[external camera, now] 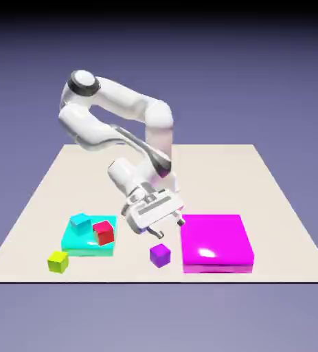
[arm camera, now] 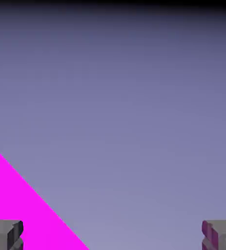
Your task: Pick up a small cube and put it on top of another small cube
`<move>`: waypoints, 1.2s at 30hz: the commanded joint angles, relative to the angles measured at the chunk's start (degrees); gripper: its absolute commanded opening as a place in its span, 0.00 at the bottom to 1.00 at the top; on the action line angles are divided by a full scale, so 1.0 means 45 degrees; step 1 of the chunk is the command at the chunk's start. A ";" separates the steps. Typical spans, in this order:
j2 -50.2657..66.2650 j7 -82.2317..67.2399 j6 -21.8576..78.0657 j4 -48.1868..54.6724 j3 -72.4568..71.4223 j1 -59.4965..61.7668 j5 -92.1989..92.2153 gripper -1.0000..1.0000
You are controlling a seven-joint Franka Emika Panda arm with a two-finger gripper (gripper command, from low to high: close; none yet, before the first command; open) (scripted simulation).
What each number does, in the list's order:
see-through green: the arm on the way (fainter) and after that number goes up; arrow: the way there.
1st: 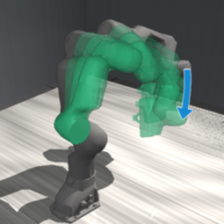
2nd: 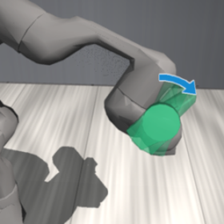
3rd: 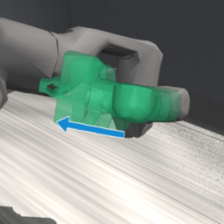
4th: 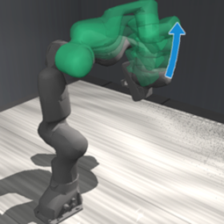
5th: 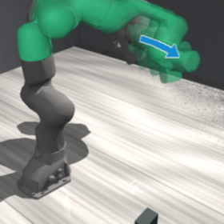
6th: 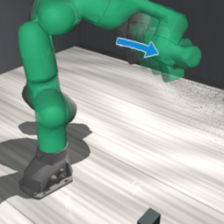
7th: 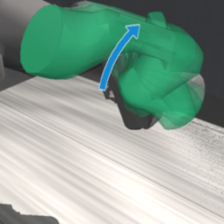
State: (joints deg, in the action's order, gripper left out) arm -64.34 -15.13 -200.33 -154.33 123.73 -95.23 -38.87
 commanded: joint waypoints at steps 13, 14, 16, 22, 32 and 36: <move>-0.1796 -0.1281 -0.3191 0.1008 0.3028 -0.1707 0.0759 0.50; -0.1797 -0.1281 -0.3191 0.1008 0.3028 -0.1707 0.0759 0.00; -0.1479 -0.1167 -0.3017 0.0658 0.2906 -0.1246 0.0582 0.00; 0.0184 -0.0201 -0.1429 -0.0889 0.1956 0.0746 0.0508 0.00; 0.1058 0.0653 0.3739 -0.0110 -0.1869 0.3217 0.3433 0.00; 0.0840 0.0046 0.5156 0.0088 -0.2849 0.5063 0.3585 0.00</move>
State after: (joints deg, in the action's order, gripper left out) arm -60.55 -14.89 -177.08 -153.93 110.91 -72.45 -22.77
